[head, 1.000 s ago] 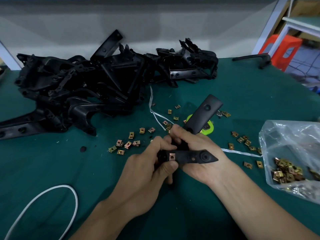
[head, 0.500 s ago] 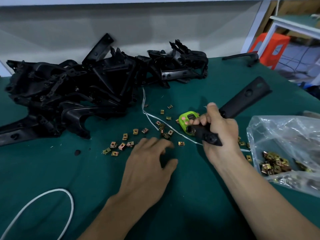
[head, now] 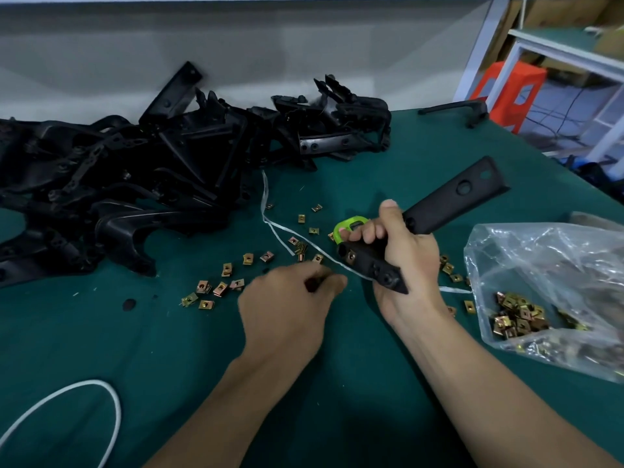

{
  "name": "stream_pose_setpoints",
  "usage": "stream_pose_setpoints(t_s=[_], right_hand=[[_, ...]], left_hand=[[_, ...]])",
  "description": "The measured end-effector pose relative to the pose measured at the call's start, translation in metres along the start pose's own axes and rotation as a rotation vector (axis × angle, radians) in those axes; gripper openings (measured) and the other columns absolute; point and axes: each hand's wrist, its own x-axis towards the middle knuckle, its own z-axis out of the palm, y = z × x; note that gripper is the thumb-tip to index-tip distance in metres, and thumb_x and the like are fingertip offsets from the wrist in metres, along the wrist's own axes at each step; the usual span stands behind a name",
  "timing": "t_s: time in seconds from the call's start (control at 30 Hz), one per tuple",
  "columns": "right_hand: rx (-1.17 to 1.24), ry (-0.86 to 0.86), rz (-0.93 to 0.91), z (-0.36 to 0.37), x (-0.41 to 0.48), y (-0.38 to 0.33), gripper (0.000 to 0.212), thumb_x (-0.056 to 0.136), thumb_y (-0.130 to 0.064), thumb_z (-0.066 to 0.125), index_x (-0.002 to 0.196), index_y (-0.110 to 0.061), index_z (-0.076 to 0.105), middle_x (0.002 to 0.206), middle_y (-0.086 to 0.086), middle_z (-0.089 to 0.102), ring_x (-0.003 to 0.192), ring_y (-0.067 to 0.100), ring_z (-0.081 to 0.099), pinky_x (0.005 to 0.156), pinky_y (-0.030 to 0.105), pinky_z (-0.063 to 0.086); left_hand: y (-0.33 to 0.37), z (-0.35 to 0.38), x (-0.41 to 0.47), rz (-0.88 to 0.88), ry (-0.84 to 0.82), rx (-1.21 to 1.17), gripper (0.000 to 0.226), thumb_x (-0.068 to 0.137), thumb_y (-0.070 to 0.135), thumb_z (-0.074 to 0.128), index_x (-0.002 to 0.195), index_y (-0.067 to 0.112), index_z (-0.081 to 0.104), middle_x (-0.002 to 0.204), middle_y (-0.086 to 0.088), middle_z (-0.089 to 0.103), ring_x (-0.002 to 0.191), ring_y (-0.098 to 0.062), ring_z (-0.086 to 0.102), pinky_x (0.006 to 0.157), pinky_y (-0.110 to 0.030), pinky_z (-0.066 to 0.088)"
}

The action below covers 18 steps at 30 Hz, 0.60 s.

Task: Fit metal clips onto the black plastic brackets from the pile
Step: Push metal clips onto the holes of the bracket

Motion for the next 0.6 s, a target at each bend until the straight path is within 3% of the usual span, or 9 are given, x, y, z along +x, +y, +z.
stream_pose_setpoints(t_s=[0.1, 0.2, 0.3, 0.43, 0.6], right_hand=[[-0.002, -0.031, 0.001, 0.002, -0.004, 0.003, 0.043, 0.102, -0.02, 0.057, 0.062, -0.007, 0.048, 0.063, 0.016, 0.049, 0.068, 0.032, 0.059, 0.084, 0.052, 0.059], [-0.019, -0.064, 0.005, 0.003, -0.01, 0.008, 0.039, 0.103, -0.025, 0.056, 0.07, -0.006, 0.05, 0.068, 0.02, 0.058, 0.073, 0.036, 0.067, 0.084, 0.055, 0.059], [-0.067, -0.087, 0.002, 0.008, -0.018, 0.013, 0.039, 0.103, -0.029, 0.056, 0.073, -0.004, 0.054, 0.076, 0.023, 0.066, 0.083, 0.037, 0.072, 0.076, 0.044, 0.06], [-0.121, -0.152, -0.017, 0.013, -0.027, 0.014, 0.038, 0.104, -0.029, 0.054, 0.077, -0.003, 0.056, 0.082, 0.026, 0.071, 0.088, 0.038, 0.072, 0.074, 0.035, 0.059], [-0.139, -0.191, 0.002, 0.017, -0.035, 0.012, 0.038, 0.103, -0.031, 0.054, 0.077, -0.002, 0.055, 0.085, 0.03, 0.07, 0.09, 0.042, 0.071, 0.079, 0.04, 0.06]], left_hand=[[-0.002, -0.016, -0.008, -0.192, -0.101, -0.478, 0.008, 0.083, 0.036, 0.079, 0.075, 0.037, 0.078, 0.059, 0.006, 0.07, 0.047, -0.01, 0.063, 0.045, -0.02, 0.047], [-0.007, -0.032, -0.019, -0.359, -0.247, -0.784, 0.005, 0.078, 0.018, 0.082, 0.078, 0.023, 0.081, 0.064, -0.012, 0.072, 0.052, -0.021, 0.069, 0.048, -0.023, 0.053], [-0.008, -0.04, -0.028, -0.412, -0.301, -0.89, 0.011, 0.073, 0.018, 0.077, 0.083, 0.019, 0.081, 0.074, -0.017, 0.075, 0.063, -0.024, 0.074, 0.055, -0.025, 0.058], [0.001, -0.038, -0.034, -0.4, -0.518, -0.872, 0.011, 0.088, 0.005, 0.073, 0.082, 0.011, 0.08, 0.084, -0.017, 0.078, 0.073, -0.024, 0.076, 0.059, -0.025, 0.059], [0.009, -0.041, -0.036, -0.383, -0.571, -0.888, 0.011, 0.072, 0.028, 0.08, 0.076, 0.018, 0.081, 0.08, -0.016, 0.077, 0.064, -0.019, 0.073, 0.056, -0.025, 0.057]])
